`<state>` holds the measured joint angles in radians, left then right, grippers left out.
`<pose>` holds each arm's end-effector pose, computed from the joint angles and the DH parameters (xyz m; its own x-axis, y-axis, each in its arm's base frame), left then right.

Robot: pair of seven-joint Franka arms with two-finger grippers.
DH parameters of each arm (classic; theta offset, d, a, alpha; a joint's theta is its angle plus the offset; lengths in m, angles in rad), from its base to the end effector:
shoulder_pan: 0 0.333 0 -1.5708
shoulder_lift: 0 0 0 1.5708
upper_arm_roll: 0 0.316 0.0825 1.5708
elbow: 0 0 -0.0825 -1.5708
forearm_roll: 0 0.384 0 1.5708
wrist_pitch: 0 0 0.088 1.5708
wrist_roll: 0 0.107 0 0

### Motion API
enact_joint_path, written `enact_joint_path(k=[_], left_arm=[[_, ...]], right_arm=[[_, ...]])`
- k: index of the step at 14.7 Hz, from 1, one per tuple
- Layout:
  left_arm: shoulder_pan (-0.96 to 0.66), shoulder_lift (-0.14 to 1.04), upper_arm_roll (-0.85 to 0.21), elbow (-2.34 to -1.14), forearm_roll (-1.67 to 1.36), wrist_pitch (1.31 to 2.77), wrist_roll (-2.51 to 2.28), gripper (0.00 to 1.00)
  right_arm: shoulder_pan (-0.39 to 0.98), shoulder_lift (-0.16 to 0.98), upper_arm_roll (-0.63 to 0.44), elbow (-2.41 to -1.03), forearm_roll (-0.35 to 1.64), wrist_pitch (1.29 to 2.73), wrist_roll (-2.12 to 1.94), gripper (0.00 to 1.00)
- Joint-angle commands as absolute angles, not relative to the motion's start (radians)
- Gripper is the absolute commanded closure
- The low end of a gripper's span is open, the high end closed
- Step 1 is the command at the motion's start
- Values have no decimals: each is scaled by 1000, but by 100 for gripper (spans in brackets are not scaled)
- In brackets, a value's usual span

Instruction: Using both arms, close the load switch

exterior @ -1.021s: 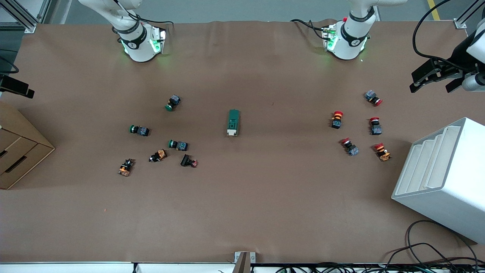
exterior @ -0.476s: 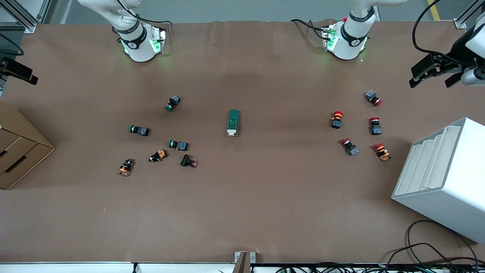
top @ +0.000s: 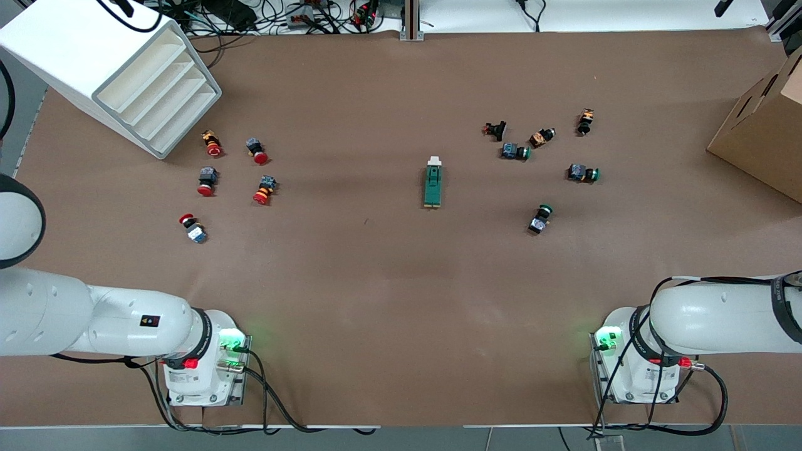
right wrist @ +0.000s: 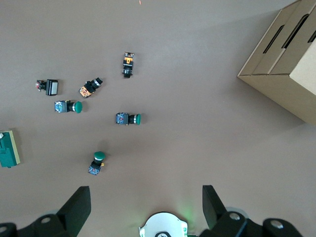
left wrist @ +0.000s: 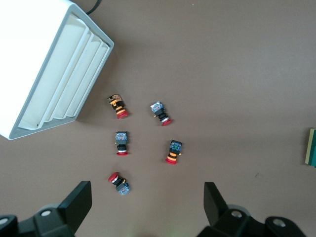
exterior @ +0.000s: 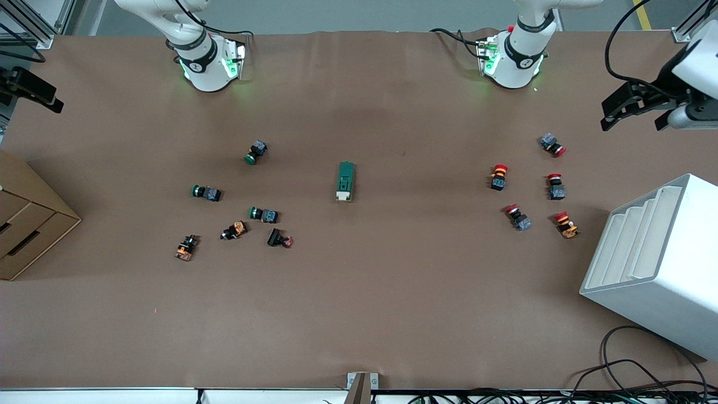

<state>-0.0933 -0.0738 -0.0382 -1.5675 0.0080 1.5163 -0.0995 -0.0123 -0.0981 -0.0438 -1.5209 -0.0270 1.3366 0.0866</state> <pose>0.5214 -0.0689 0.6610 0.9992 -0.0315 0.0235 -0.0313 -0.9995 -0.0085 0.4962 -0.0326 0.6796 0.9855 -0.1476 -0.0839 -0.1456 -0.9889 0.0298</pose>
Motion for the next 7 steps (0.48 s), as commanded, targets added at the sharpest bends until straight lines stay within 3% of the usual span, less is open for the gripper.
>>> enact_joint_path(k=[1,7], left_arm=[[-78,-89,-54,-1583,15,1536,-83,0],[-78,-83,-51,-1557,11,1529,-67,0]], right_arm=[[-12,-120,-34,-1551,-25,1355,94,0],[-21,-123,-12,-1551,-25,1336,92,0]])
